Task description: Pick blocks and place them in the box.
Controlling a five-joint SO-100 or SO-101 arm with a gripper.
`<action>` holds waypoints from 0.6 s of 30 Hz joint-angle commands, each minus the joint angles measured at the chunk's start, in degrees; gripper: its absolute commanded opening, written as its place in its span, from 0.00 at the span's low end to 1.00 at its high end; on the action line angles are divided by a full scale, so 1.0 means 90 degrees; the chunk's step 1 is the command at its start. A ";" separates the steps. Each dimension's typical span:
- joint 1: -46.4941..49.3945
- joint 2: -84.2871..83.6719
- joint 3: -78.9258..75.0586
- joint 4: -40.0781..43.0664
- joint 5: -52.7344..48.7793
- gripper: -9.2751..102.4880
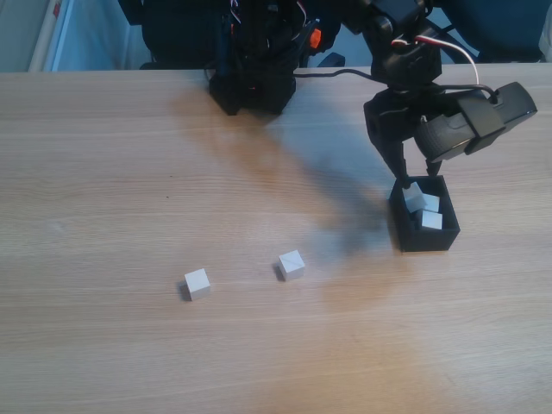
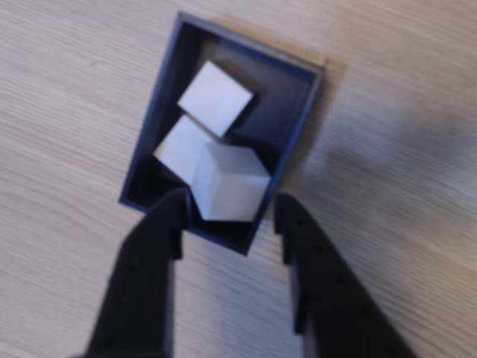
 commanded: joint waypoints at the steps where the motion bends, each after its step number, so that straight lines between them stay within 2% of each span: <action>1: 0.0244 0.0107 -0.0371 0.0205 0.0078 0.18; 14: 0.2227 0.0645 -0.0059 0.1328 -0.0156 0.20; 18: 0.2676 0.1084 0.0410 0.1338 -0.0518 0.20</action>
